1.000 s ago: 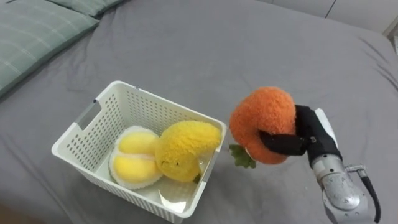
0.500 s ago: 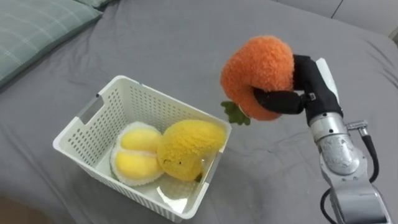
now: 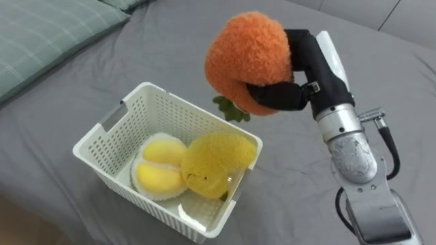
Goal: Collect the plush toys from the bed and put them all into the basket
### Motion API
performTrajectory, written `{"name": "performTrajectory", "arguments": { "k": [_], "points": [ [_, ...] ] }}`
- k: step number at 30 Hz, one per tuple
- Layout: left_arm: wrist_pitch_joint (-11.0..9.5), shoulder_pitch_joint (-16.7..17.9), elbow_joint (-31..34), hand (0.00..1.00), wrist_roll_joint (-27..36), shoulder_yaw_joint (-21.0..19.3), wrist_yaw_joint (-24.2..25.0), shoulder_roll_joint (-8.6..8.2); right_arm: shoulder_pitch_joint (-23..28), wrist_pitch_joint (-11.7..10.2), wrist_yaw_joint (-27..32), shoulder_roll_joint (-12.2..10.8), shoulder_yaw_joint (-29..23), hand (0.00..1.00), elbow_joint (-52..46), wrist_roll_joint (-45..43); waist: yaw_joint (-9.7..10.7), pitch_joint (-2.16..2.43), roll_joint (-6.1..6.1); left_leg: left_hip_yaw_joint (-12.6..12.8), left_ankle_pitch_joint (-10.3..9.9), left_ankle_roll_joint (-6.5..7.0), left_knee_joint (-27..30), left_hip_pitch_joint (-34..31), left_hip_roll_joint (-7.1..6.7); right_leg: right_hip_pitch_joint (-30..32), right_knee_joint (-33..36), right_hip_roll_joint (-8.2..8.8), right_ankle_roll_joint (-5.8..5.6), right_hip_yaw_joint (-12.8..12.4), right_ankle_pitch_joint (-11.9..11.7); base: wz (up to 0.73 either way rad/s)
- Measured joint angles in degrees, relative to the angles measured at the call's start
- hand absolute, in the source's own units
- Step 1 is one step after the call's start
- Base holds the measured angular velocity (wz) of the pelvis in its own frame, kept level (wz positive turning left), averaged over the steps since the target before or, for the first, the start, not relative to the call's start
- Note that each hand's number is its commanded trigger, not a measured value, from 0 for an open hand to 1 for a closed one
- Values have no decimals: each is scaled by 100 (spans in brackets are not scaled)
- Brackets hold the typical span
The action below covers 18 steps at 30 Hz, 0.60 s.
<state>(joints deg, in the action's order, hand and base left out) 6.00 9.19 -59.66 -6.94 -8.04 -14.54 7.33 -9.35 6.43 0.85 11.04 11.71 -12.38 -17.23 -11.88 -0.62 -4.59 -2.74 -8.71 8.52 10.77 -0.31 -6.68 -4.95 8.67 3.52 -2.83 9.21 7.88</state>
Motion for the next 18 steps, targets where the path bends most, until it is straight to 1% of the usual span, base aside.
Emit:
{"name": "performTrajectory", "arguments": {
  "k": [2,4,5,6,8,9,10,11,12,15,18],
  "points": [
    [0,-76,-30,0,0,-1,-6,-2,-86,3,-62,-26,101,100,0,-3,-34,-3,9,-35,1,-1,6,-13,-6,4,0,2,0,19,0,9],
    [5,-181,-55,0,0,0,-29,-13,-180,20,-146,-38,128,90,0,0,-123,-4,12,-63,1,-1,6,-24,-9,6,0,1,0,40,0,6],
    [9,-180,-55,0,0,1,-31,-15,-215,41,-152,-42,153,73,0,-1,-153,-5,17,-64,1,-1,6,-26,-9,7,-1,1,0,42,0,0],
    [40,-176,-55,0,1,26,-33,-15,-283,100,-155,-69,227,65,0,-1,-182,-6,31,-64,1,-1,4,-23,-9,8,-1,4,0,56,0,0],
    [113,-189,-55,0,1,71,-32,-14,-318,120,-183,-196,312,43,2,-3,-225,-4,63,-69,1,-1,5,-27,-9,6,-4,19,0,110,0,2],
    [114,-189,-55,0,2,88,-31,-12,-318,120,-202,-218,336,39,2,-3,-231,-4,73,-70,1,-1,5,-29,-9,6,-4,23,0,115,0,4],
    [114,-189,-54,0,2,122,-24,-11,-318,120,-248,-242,389,21,2,-3,-250,-2,97,-79,1,0,9,-32,-12,1,-3,27,-1,139,0,4],
    [113,-189,-55,0,1,132,-20,-11,-319,120,-270,-243,424,12,2,-5,-261,2,104,-82,1,0,10,-32,-14,0,-2,29,-1,164,0,3],
    [114,-187,-58,0,1,134,-1,-11,-318,120,-328,-244,495,0,2,-20,-269,8,114,-82,2,1,9,-31,-14,-1,-1,38,-1,168,0,0],
    [115,-187,-58,0,-16,126,62,-10,-317,124,-526,-270,587,0,36,-123,-291,9,114,-83,4,2,8,-32,-15,-2,-1,44,-2,179,1,0],
    [121,-187,-39,0,-74,114,179,-10,-316,206,-624,-266,682,0,41,-193,-288,17,97,-96,4,2,8,-34,-15,-4,-2,40,-2,198,0,0]
  ]
}}
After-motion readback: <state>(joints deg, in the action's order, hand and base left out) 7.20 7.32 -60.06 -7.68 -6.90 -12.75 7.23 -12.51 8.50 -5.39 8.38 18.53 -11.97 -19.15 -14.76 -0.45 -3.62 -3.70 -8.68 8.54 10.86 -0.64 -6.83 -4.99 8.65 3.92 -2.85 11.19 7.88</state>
